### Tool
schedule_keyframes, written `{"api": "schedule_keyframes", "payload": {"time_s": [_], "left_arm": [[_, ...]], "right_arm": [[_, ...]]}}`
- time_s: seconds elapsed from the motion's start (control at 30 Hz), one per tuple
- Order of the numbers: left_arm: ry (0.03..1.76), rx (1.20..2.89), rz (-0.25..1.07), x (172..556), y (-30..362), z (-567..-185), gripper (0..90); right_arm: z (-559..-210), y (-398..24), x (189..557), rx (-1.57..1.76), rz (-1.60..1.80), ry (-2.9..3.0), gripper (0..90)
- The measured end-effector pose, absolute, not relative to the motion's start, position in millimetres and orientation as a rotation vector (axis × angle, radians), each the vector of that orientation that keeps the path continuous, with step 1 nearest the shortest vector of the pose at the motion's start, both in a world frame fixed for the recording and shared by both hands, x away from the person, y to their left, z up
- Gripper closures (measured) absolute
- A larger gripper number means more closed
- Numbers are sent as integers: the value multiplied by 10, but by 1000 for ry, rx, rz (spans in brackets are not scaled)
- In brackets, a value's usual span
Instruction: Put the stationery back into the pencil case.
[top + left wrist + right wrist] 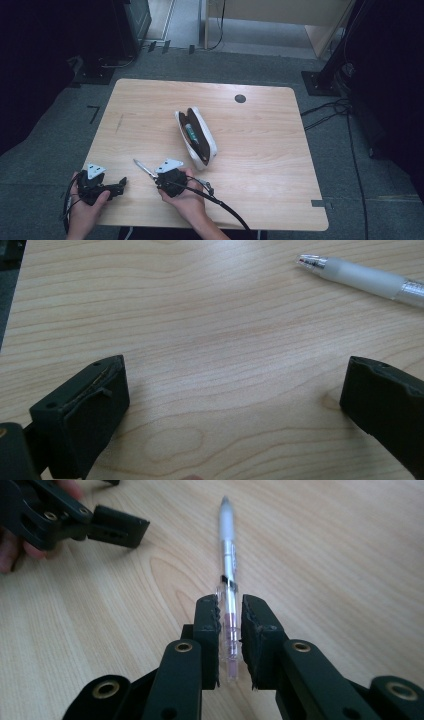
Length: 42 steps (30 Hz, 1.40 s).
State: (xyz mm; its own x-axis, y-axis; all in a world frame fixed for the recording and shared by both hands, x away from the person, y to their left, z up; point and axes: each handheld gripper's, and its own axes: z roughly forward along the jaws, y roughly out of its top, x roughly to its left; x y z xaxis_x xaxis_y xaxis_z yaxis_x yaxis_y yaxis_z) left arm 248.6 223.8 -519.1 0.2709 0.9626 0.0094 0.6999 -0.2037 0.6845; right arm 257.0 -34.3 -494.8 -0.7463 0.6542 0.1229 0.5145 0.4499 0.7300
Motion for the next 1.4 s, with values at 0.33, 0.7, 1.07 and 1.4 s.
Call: {"api": "schedule_keyframes", "payload": {"time_s": [0.33,0.7,1.07,1.4], "left_arm": [[1493,1979,602,2486,2238,-5191,0],[1492,1979,601,2486,2238,-5191,0],[1492,1980,601,2486,2238,-5191,0],[1492,1980,601,2486,2237,-5191,0]], "right_arm": [[-5111,-249,2627,1050,1136,2531,749],[-5111,-241,2577,1005,1117,2495,768],[-5074,-419,2458,956,1070,2513,799],[-5103,-473,2400,963,1050,2524,787]]}}
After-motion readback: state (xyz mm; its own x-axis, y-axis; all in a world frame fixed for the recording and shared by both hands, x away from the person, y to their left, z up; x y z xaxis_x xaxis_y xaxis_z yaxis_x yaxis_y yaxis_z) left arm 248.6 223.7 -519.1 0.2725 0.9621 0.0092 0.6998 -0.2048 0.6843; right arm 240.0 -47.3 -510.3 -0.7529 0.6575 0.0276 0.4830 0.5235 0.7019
